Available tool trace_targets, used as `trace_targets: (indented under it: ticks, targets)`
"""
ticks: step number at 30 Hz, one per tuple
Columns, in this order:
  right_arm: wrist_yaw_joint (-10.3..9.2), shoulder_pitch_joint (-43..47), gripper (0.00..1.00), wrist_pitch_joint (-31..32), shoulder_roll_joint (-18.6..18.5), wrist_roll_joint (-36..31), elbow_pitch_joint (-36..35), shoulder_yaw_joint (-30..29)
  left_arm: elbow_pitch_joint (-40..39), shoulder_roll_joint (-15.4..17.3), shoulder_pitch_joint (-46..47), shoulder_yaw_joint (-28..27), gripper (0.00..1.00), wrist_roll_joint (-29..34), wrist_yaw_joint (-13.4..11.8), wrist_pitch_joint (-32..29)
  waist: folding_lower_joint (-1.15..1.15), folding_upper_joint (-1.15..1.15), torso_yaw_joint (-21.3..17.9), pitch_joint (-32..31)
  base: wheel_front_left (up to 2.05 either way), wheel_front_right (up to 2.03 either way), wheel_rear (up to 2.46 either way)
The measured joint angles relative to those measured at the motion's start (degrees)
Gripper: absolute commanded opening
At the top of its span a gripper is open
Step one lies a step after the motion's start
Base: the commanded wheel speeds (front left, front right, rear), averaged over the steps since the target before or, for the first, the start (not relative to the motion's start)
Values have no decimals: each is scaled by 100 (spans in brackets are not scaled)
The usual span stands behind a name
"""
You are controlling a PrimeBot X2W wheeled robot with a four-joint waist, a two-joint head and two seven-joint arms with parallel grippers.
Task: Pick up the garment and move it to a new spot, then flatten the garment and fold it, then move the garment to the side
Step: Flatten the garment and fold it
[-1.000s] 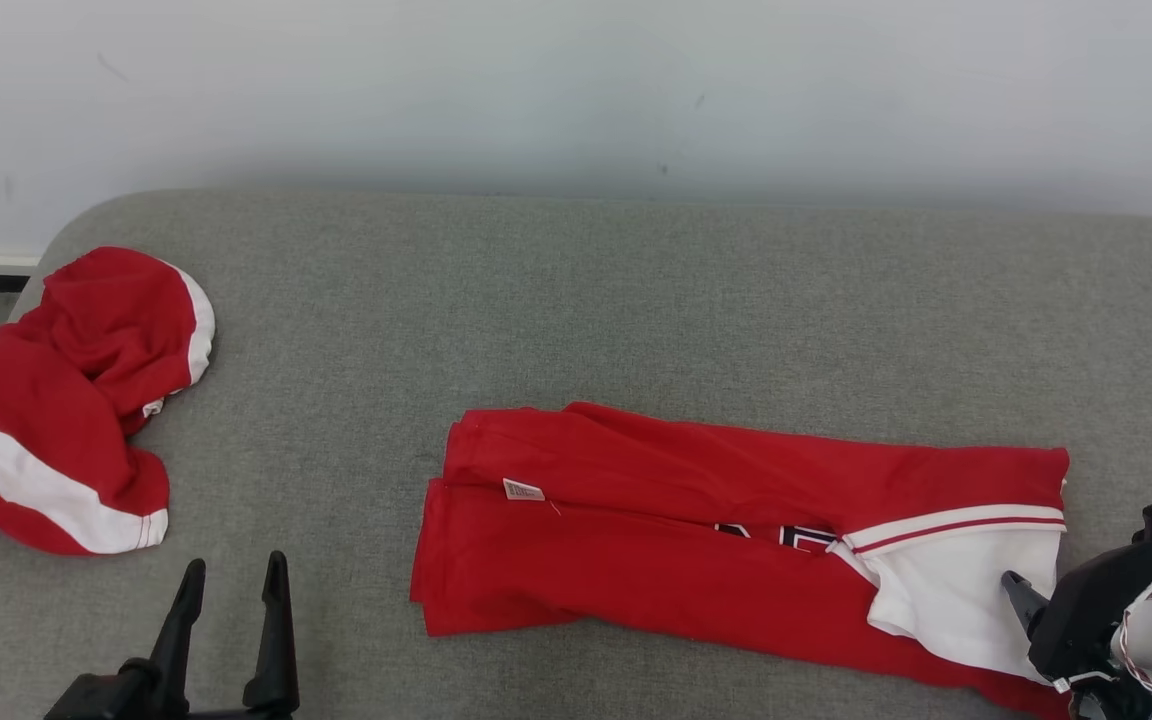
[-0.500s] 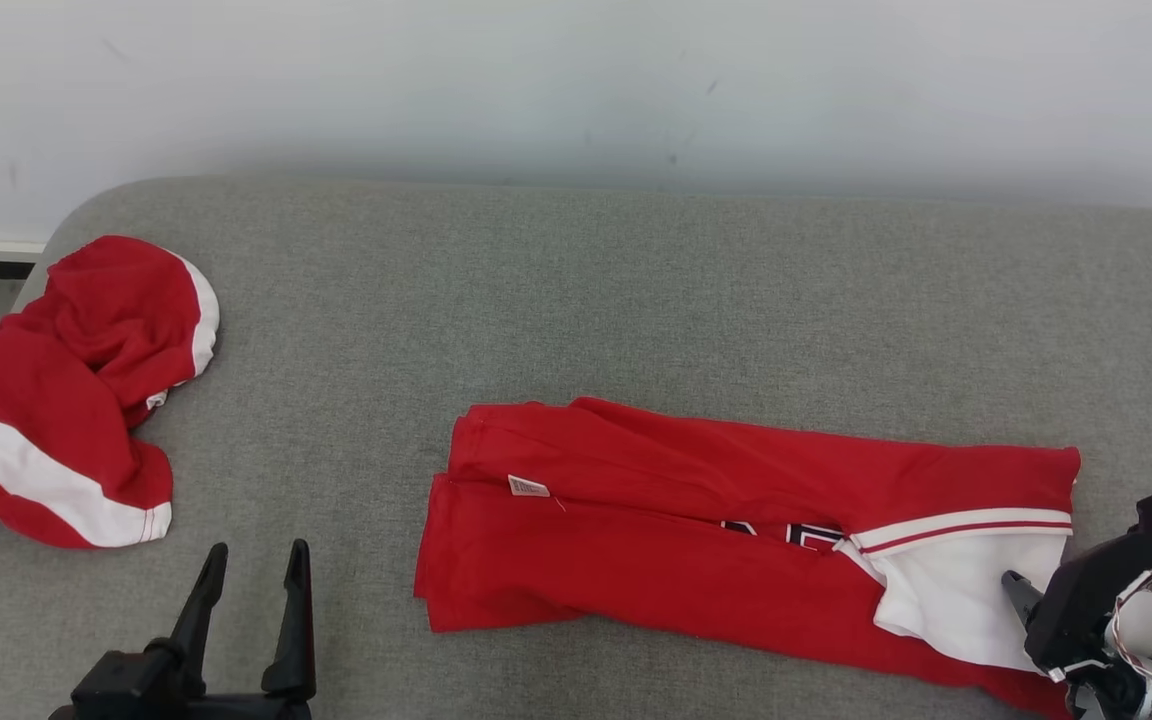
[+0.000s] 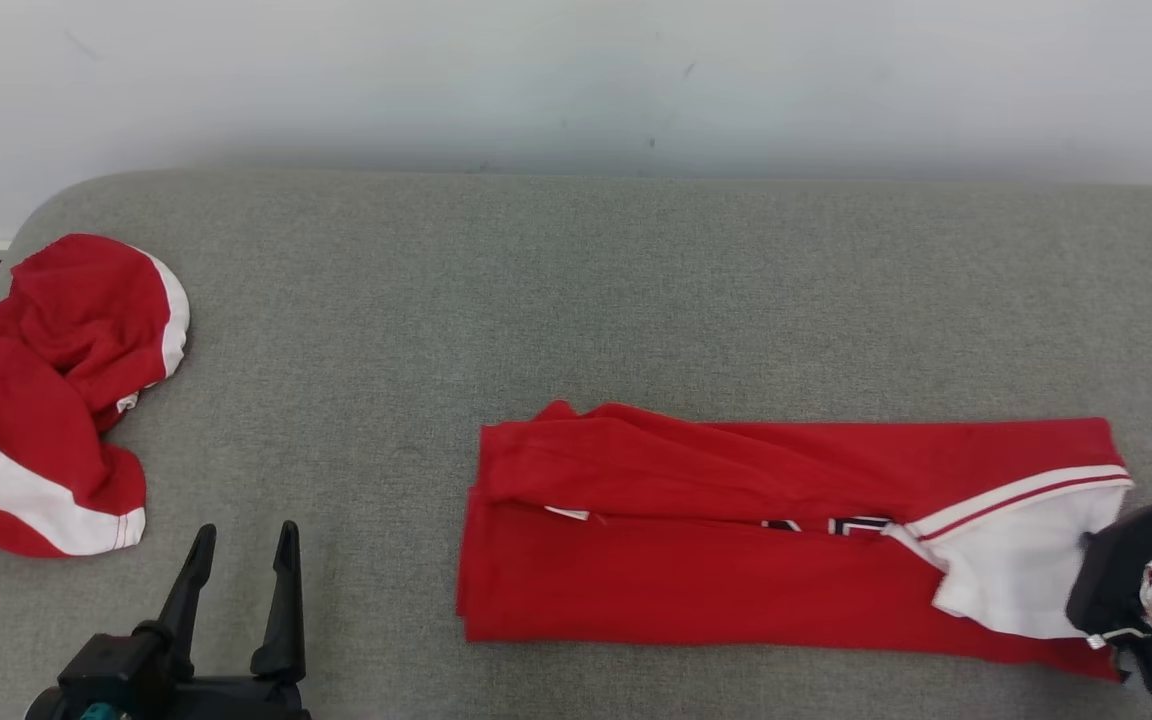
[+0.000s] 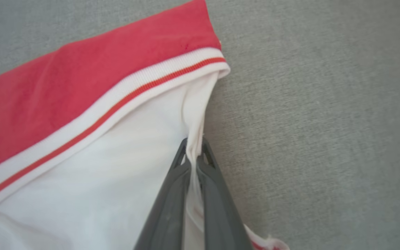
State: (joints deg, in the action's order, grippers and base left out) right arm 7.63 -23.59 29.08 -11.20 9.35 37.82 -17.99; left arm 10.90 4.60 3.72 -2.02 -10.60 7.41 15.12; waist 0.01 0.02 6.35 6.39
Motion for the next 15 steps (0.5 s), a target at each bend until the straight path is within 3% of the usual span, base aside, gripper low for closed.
trace_targets:
  ticks: [10, 15]
  targets:
    - [-5, 27, 0, -94, -677, -723, -483, -848, -19, -25, 14, 15, 100, 0, 1, 0, 0, 0, -184, -19, 0, 0, 0]
    - [-7, 97, 0, 12, -566, -851, -1002, -706, -15, -37, 12, 13, 100, 0, 1, 0, 0, -1, -239, -56, 0, 0, 0]
